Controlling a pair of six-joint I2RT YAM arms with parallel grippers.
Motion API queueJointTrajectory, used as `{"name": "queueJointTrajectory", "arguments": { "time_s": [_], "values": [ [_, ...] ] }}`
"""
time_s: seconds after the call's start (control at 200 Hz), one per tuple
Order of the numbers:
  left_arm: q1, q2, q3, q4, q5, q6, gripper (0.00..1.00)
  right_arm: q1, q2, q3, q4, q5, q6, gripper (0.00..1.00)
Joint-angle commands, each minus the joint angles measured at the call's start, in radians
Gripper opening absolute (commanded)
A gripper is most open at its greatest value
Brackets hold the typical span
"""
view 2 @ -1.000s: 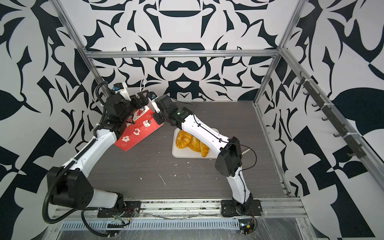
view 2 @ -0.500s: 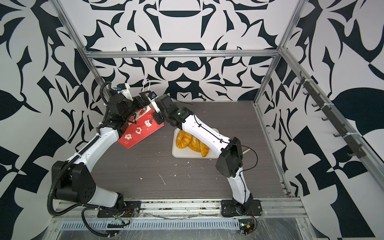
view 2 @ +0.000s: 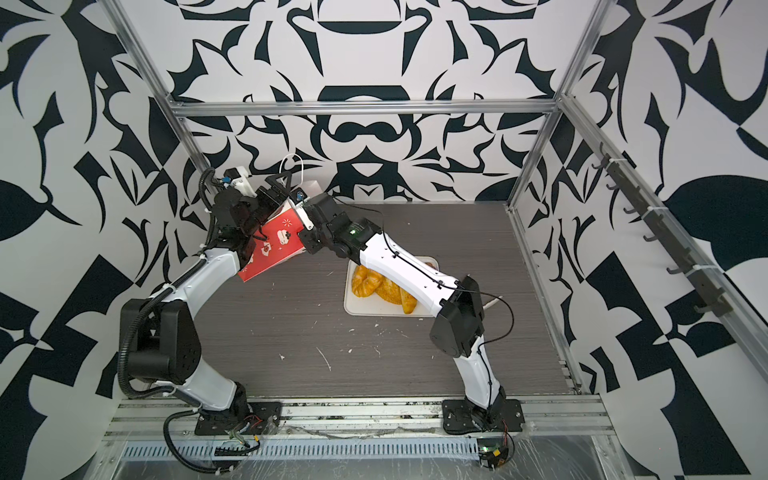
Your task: Take the fake bread out of the paper bag
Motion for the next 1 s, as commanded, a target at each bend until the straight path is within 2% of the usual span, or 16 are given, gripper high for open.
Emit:
{"name": "queueJointTrajectory", "arguments": {
  "time_s": [0.0,0.085,0.145,0.17,0.22,0.29,0.345,0.46,0.77,0.855,0.995],
  "values": [
    [0.0,-0.015,0.036,0.054,0.03,-0.01,0.99,0.009,-0.018,-0.011,0.047,-0.001,0.023,0.0],
    [-0.001,-0.029,0.028,0.008,0.034,0.042,0.99,0.007,-0.032,-0.008,0.05,0.001,0.021,0.01],
    [-0.001,-0.04,0.017,-0.027,0.036,0.075,1.0,0.005,-0.035,0.008,0.038,-0.005,0.016,0.11],
    [-0.001,-0.043,0.011,-0.036,0.04,0.086,0.99,0.002,-0.034,0.022,0.028,-0.006,0.016,0.22],
    [-0.001,-0.05,-0.002,-0.043,0.052,0.101,0.99,-0.003,-0.036,0.035,0.017,-0.007,0.016,0.34],
    [-0.001,-0.058,-0.017,-0.054,0.071,0.116,0.99,-0.008,-0.048,0.034,0.016,-0.006,0.019,0.44],
    [-0.001,-0.065,-0.026,-0.064,0.085,0.132,0.99,-0.015,-0.062,0.026,0.018,-0.014,0.024,0.49],
    [-0.001,-0.085,-0.044,-0.087,0.092,0.166,1.0,-0.027,-0.107,-0.015,0.035,-0.027,0.036,0.51],
    [-0.001,-0.095,-0.06,-0.098,0.094,0.19,1.0,-0.042,-0.312,-0.189,0.079,0.042,0.016,0.49],
    [-0.001,-0.085,-0.052,-0.094,0.099,0.186,0.99,-0.049,-0.372,-0.241,0.107,-0.002,0.018,0.49],
    [-0.001,-0.066,-0.04,-0.083,0.112,0.172,0.99,-0.05,-0.412,-0.258,0.125,-0.188,-0.001,0.49]
  ]
}}
